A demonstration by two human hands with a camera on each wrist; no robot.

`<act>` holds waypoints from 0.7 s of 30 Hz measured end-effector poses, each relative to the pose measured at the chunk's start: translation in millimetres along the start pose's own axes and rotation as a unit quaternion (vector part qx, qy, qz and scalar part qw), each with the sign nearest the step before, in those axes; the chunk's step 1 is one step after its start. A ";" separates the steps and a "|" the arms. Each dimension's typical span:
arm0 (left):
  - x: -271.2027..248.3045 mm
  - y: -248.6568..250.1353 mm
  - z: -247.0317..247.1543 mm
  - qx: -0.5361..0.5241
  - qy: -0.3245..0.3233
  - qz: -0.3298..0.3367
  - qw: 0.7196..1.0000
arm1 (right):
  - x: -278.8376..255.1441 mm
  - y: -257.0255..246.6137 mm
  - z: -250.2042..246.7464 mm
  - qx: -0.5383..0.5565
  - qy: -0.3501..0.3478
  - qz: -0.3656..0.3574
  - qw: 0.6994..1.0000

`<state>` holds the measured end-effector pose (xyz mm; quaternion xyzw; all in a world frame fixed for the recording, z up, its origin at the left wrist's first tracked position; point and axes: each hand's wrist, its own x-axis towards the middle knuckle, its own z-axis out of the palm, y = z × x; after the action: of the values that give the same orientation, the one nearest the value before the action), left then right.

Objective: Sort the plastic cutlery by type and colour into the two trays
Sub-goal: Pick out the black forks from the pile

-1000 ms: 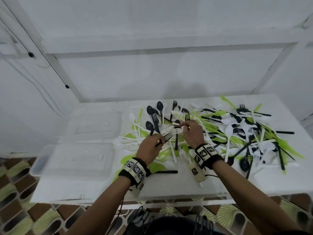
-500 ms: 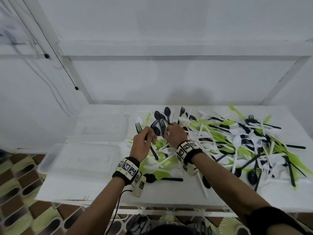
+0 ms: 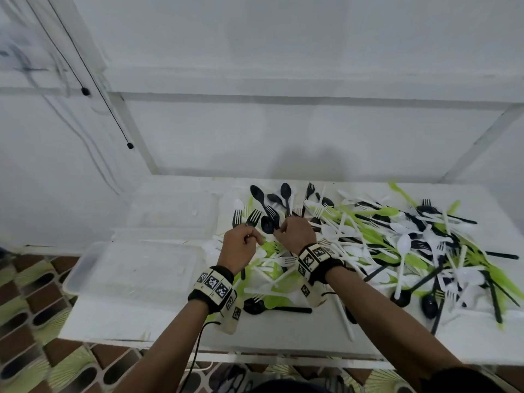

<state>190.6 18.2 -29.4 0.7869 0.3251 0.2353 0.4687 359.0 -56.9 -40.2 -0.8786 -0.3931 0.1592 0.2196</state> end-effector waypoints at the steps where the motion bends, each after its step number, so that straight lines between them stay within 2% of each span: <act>1: 0.8 2.4 1.8 -0.008 -0.001 -0.010 1.000 | -3.8 -0.8 -0.6 0.023 0.024 -0.005 0.999; 7: 6.7 16.2 19.4 -0.023 0.007 -0.019 1.000 | -18.1 4.9 -11.9 0.207 0.145 -0.049 0.966; 11: 11.5 20.3 31.1 0.013 0.028 0.030 0.999 | -26.5 11.9 -20.6 0.276 0.194 -0.043 0.941; 16: 7.5 27.5 39.5 0.091 0.065 0.100 0.989 | -32.4 34.7 -30.6 0.275 0.229 -0.020 0.933; 21: 14.5 31.2 55.0 0.203 0.017 0.153 0.967 | -33.6 63.2 -35.4 0.229 0.225 0.006 0.947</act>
<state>246.6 -14.2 -25.4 0.9019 0.2497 0.2469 0.2517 392.8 -129.2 -38.6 -0.8199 -0.2809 0.0446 0.4969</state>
